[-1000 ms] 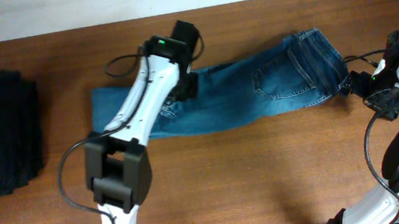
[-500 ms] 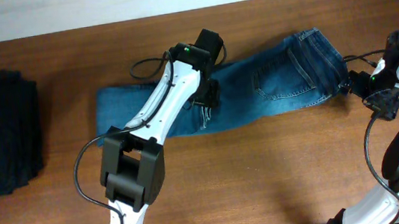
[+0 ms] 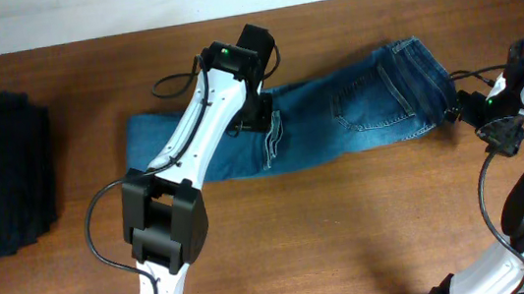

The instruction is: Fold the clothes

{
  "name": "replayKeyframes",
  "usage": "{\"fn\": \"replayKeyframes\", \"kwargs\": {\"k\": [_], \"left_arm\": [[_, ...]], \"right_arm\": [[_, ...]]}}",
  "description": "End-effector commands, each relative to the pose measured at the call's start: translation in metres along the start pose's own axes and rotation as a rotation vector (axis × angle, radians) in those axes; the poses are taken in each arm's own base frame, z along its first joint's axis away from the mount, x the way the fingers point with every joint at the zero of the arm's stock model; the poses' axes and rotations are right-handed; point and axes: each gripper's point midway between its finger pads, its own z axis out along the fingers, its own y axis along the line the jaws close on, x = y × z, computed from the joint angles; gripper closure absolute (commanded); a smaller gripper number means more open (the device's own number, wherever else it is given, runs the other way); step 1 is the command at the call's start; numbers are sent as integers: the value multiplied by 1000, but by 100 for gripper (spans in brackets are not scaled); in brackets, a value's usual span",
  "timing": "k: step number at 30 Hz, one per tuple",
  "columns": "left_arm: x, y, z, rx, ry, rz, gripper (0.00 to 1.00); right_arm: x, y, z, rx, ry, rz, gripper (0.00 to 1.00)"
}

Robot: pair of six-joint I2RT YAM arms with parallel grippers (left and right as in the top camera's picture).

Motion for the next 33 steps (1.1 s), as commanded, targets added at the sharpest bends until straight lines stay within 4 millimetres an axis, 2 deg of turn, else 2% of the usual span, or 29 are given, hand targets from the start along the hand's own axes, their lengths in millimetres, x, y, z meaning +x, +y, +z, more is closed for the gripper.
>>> {"fn": "replayKeyframes", "kwargs": {"k": [1, 2, 3, 6, 9, 13, 17, 24, 28, 31, 33], "left_arm": [[-3, 8, 1, 14, 8, -45, 68], [-2, 3, 0, 64, 20, -44, 78], [-2, -3, 0, 113, 28, -36, 82], [0, -23, -4, 245, 45, 8, 82], [4, -25, -3, 239, 57, 13, 82], [10, -27, 8, 230, 85, 7, 81], [12, -28, 29, 226, 103, 6, 81], [16, -31, 84, 220, 147, -6, 80], [24, -32, 102, 221, 193, -9, 80], [18, -39, 99, 263, 173, -9, 80], [5, -47, 82, 312, 127, -6, 78]], "right_arm": [[3, 13, -8, -65, -7, -7, 1], [4, 18, -9, -87, -4, -32, 1], [5, 24, -9, -119, -3, -74, 1], [8, 44, -10, -192, -2, -179, 2], [12, 58, -8, -194, -6, -251, 1], [18, 74, -6, -194, -5, -314, 2], [25, 89, -4, -198, -6, -400, 1], [31, 109, -3, -206, -19, -495, 1], [31, 113, -2, -209, -27, -508, 2], [31, 114, -2, -210, -28, -508, 1], [30, 114, -2, -211, -31, -509, 1]]}}
